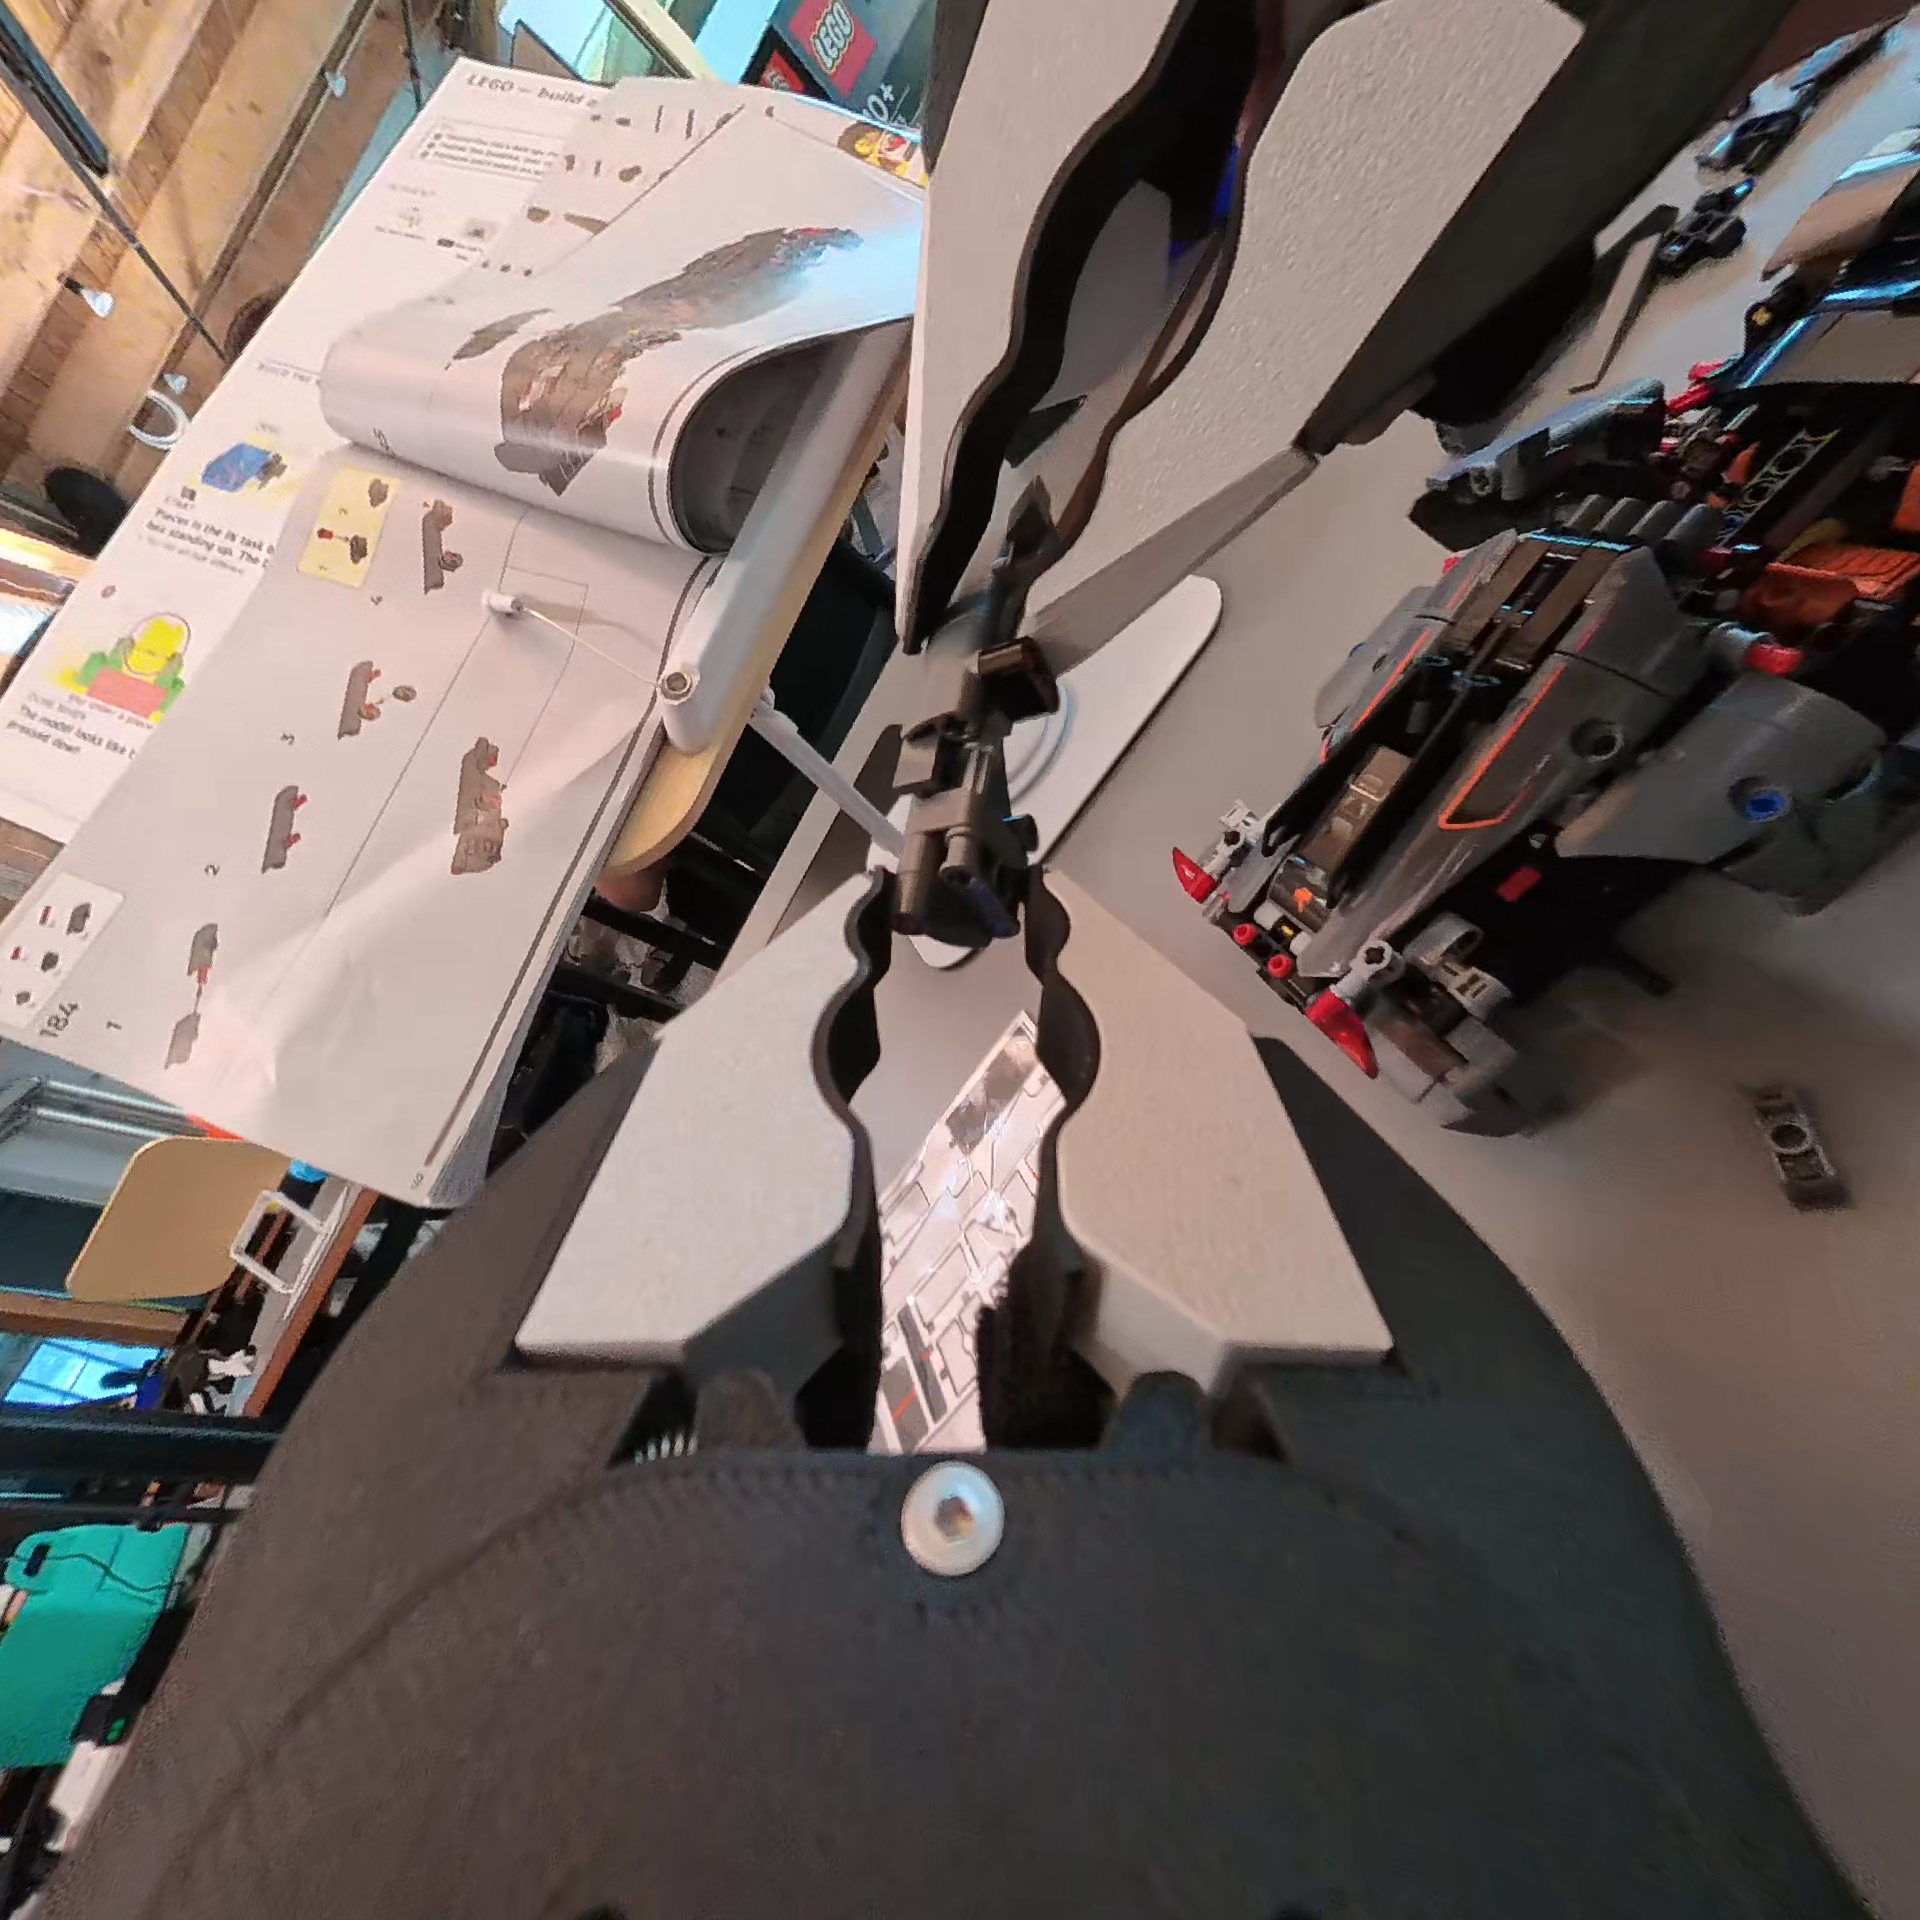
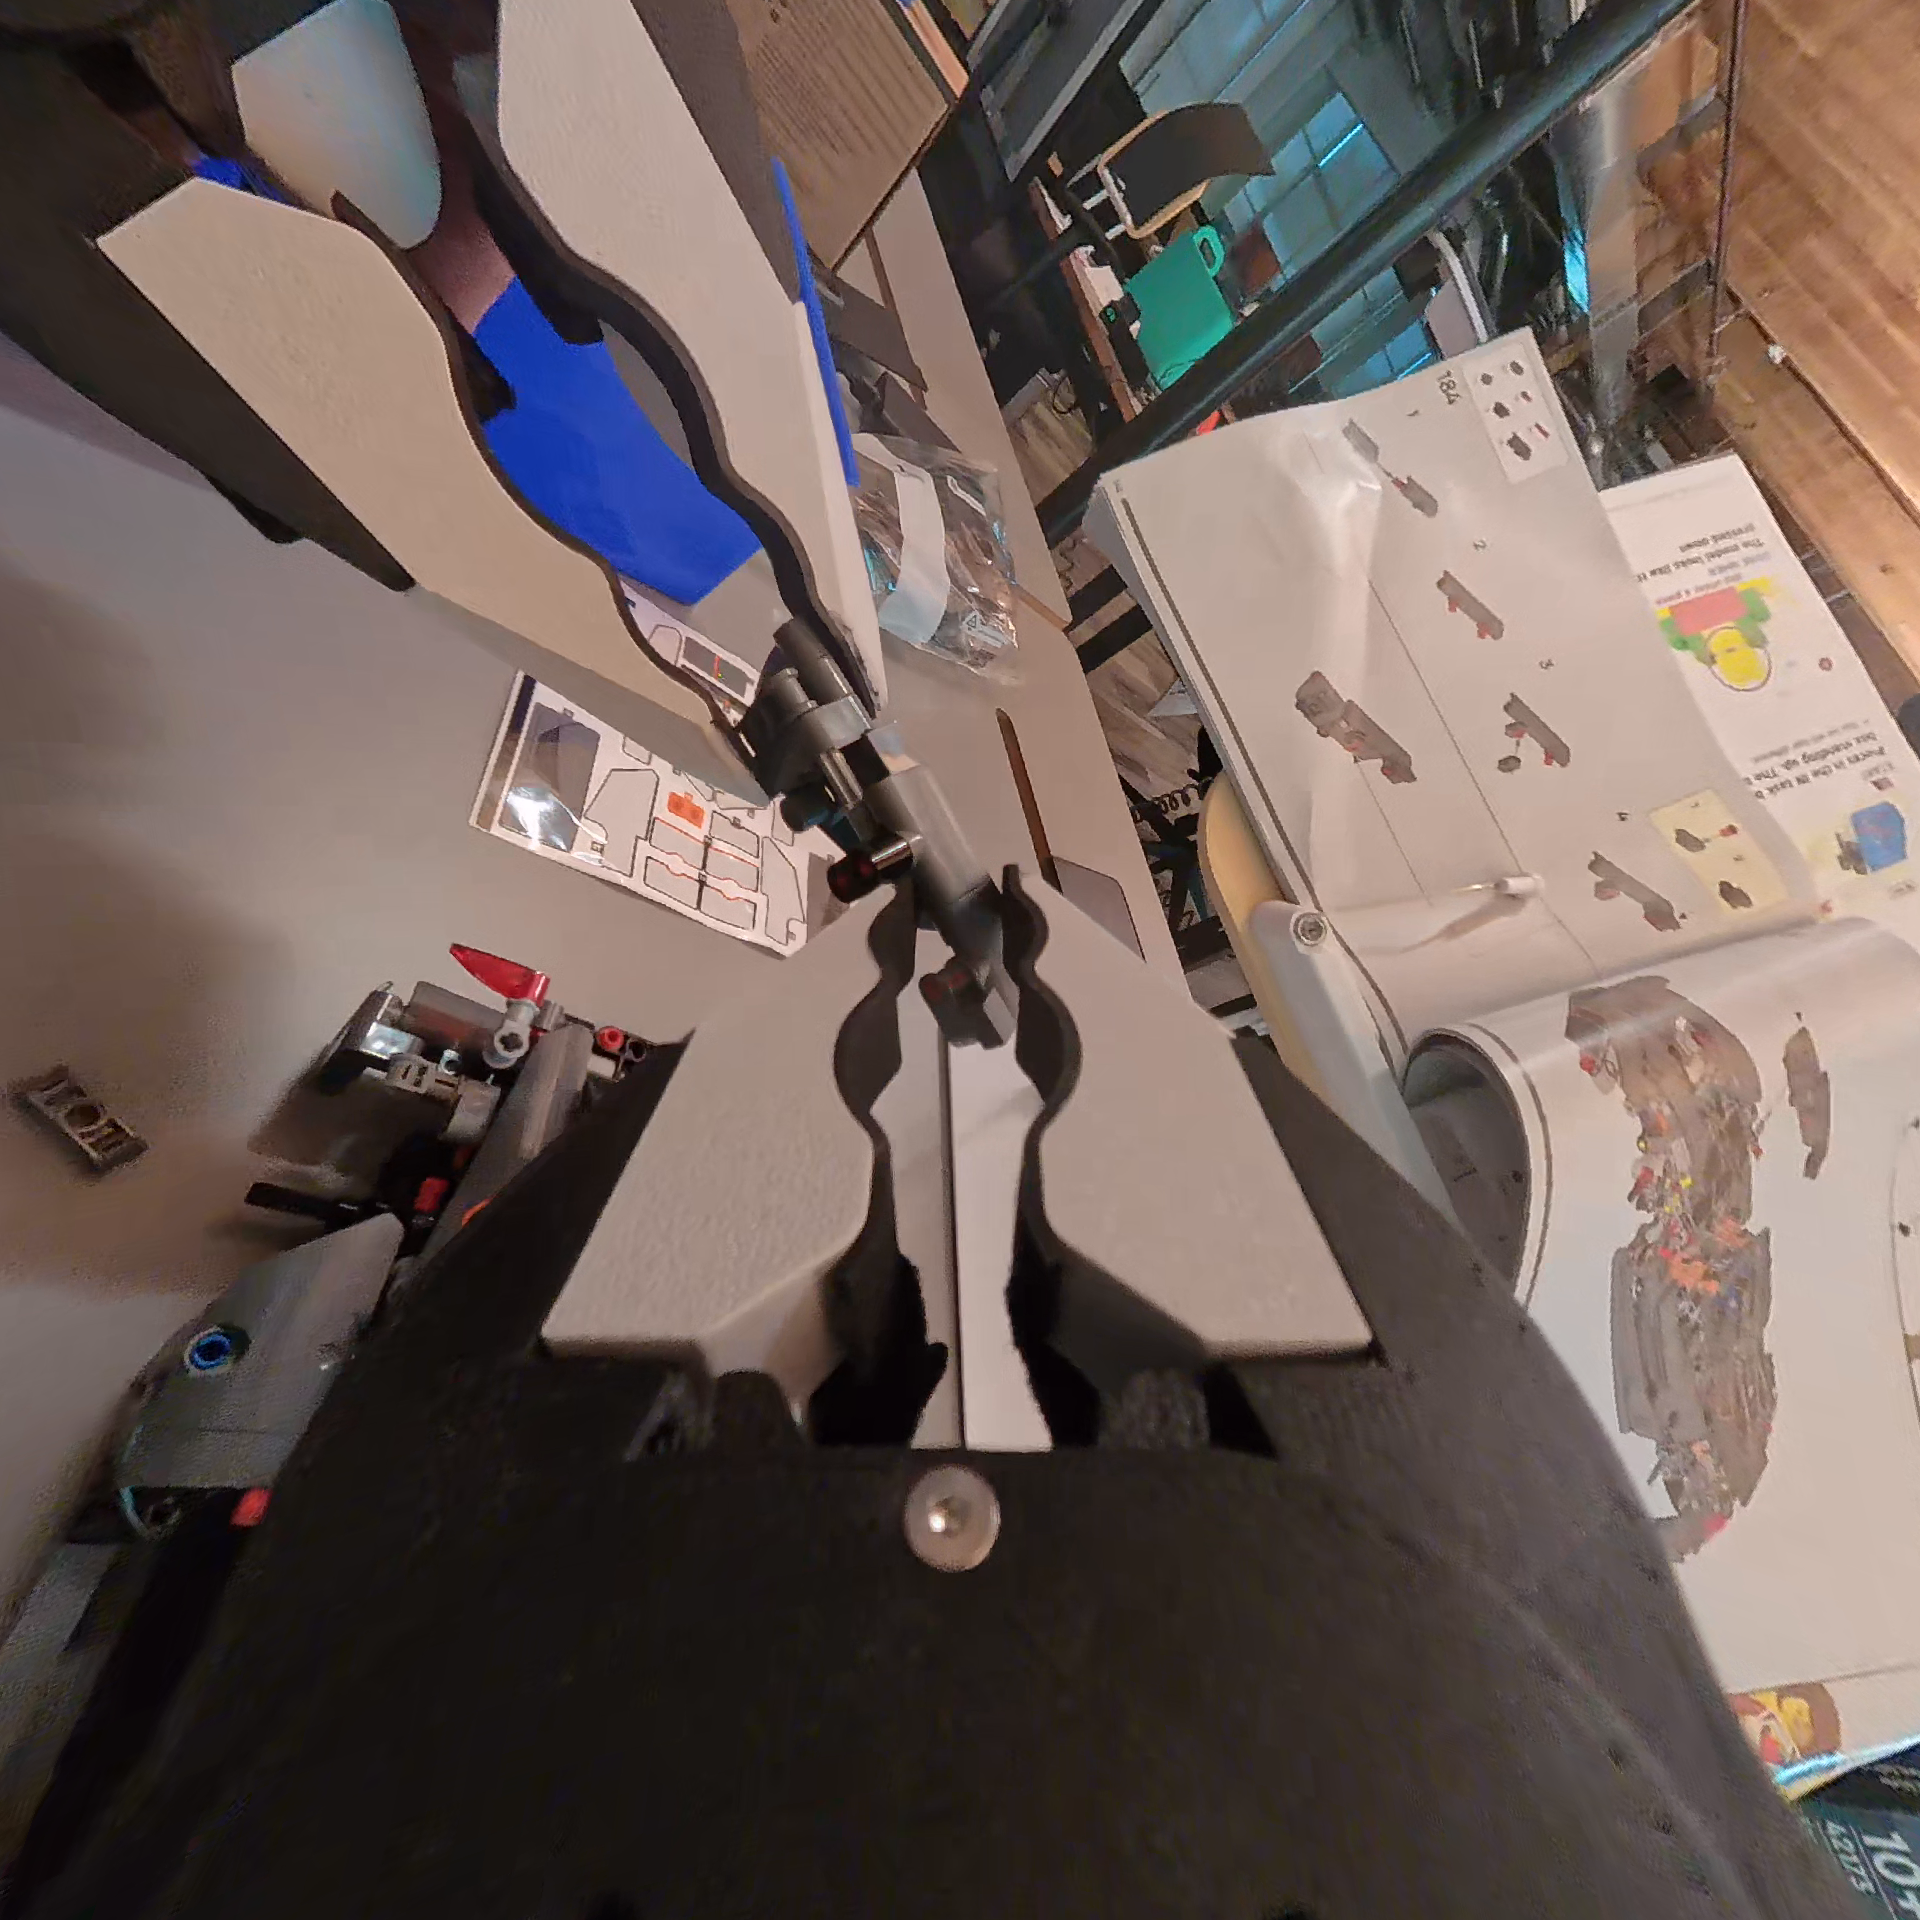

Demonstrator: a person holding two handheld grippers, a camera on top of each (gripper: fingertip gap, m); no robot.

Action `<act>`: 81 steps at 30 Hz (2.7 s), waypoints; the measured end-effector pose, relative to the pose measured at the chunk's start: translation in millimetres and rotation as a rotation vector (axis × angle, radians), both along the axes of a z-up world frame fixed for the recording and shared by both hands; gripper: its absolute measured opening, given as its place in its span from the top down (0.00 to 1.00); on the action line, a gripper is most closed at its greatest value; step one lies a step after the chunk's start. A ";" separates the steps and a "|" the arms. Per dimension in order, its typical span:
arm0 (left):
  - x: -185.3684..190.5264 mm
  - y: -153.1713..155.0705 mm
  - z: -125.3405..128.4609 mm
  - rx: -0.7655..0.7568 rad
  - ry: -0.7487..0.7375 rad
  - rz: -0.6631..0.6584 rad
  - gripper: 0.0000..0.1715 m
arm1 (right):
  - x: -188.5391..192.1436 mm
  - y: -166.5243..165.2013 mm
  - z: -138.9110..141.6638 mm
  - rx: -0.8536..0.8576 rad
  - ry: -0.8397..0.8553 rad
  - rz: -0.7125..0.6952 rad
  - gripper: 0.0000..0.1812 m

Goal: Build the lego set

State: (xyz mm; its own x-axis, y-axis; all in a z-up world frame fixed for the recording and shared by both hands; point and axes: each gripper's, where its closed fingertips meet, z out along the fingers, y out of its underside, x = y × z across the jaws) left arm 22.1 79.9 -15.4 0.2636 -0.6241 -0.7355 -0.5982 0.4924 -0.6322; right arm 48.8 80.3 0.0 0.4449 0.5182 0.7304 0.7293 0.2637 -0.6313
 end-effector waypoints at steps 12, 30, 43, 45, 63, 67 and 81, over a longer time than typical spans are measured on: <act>13.4 5.2 -4.1 -0.004 -0.026 -0.003 0.87 | 16.1 7.7 -2.3 -0.023 0.035 -0.046 0.88; 20.6 7.8 -2.4 -0.184 -0.140 -0.041 0.88 | 21.3 11.1 6.9 -0.040 0.054 -0.051 0.87; 29.9 4.6 -11.7 -0.231 -0.099 -0.062 0.92 | 31.3 9.6 -0.3 -0.070 -0.041 -0.055 0.86; 30.4 4.0 -11.3 -0.225 -0.104 -0.063 0.92 | 31.8 9.2 0.0 -0.067 -0.038 -0.052 0.86; 31.1 -1.2 7.2 -0.054 -0.001 0.006 0.92 | 35.1 -0.4 13.3 0.020 0.046 -0.019 0.88; 30.4 0.0 6.4 -0.051 0.036 0.030 0.92 | 36.1 0.0 11.4 0.037 0.018 -0.042 0.88; 34.9 3.8 0.0 -0.075 0.101 0.052 0.92 | 39.8 0.7 9.2 0.047 -0.029 -0.070 0.89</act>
State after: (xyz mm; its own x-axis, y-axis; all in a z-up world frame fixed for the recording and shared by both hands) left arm 57.0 83.7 -15.5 0.2242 -0.6657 -0.7118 -0.6843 0.4125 -0.6013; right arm 88.6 80.9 9.2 0.4568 0.4515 0.7665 0.7649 0.2406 -0.5976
